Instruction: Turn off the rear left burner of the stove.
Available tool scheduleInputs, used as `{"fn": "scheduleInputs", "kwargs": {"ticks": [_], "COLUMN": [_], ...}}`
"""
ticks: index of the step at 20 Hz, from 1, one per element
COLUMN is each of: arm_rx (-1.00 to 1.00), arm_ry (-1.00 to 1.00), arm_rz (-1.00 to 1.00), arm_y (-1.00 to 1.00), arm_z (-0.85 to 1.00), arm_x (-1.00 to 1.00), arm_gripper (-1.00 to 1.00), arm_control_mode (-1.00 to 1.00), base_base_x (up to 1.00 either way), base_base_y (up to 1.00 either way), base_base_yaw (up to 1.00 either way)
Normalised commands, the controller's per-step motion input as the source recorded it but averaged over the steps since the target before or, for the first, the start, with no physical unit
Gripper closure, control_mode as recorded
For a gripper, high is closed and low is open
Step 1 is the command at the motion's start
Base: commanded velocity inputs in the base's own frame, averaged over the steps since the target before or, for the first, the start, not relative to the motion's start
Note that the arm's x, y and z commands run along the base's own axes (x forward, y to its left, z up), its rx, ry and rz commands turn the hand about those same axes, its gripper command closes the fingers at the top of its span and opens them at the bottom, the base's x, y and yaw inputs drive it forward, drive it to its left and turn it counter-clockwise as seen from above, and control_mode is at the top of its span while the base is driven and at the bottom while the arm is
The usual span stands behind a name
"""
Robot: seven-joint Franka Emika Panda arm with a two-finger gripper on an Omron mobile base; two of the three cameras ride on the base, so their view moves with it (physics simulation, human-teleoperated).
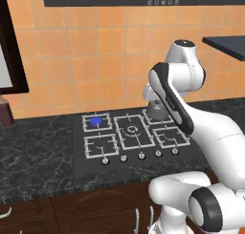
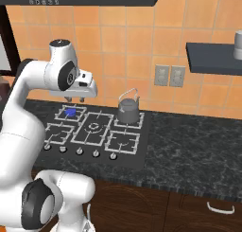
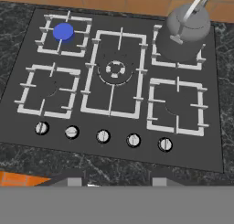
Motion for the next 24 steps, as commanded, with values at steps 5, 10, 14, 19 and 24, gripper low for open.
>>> {"fn": "scheduleInputs", "kwargs": {"ticks": [5,10,14,19,24], "arm_rx": [-0.03,-0.04,-0.08,-0.25,-0.21], "arm_ry": [-0.01,0.00,0.00,0.01,0.01], "arm_rz": [0.02,0.08,0.17,0.33,0.33], "arm_y": [0.06,0.41,0.49,0.67,0.65], "arm_z": [-0.10,-0.23,-0.56,-0.84,-0.88], "arm_x": [-0.40,-0.74,-0.48,-0.07,0.19], "arm_gripper": [-1.00,-1.00,-1.00,-1.00,-1.00], "arm_control_mode": [-1.00,-1.00,-1.00,-1.00,-1.00], "base_base_x": [0.00,0.00,0.00,0.00,0.00], "base_base_y": [0.00,0.00,0.00,0.00,0.00], "base_base_yaw": [0.00,0.00,0.00,0.00,0.00]}}
